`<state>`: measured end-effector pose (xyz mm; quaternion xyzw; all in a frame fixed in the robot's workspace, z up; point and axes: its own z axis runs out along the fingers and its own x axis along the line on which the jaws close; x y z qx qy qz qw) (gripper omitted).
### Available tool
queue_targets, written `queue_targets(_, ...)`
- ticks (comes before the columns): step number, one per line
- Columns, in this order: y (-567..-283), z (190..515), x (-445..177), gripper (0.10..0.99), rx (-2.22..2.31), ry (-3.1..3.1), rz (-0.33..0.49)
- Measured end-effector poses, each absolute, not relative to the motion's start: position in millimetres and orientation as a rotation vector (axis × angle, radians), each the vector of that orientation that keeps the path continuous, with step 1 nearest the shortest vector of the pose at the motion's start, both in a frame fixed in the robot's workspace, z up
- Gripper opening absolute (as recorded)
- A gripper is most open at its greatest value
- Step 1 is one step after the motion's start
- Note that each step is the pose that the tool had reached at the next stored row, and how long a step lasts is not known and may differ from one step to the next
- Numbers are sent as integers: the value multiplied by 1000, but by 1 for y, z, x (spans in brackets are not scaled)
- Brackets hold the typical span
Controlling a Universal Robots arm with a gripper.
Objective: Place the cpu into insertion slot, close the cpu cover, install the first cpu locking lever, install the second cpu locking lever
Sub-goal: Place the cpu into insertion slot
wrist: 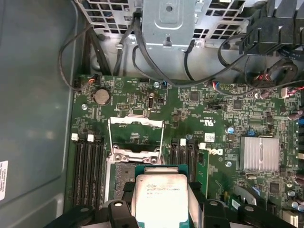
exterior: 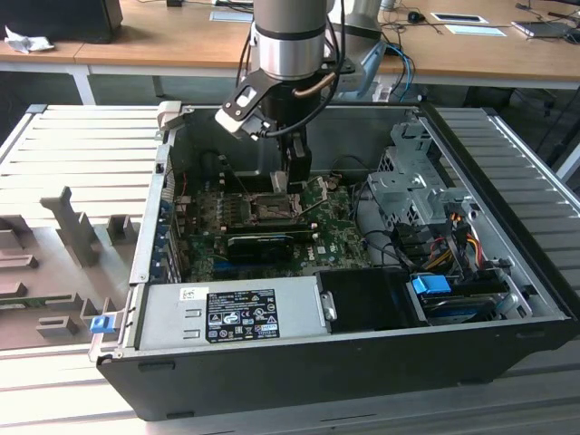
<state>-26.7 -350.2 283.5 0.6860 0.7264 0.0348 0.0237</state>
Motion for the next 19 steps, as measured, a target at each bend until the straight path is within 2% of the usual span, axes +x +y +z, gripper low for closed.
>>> queue_targets(19, -347, 269, -29, 525, 2174, 2196, 105)
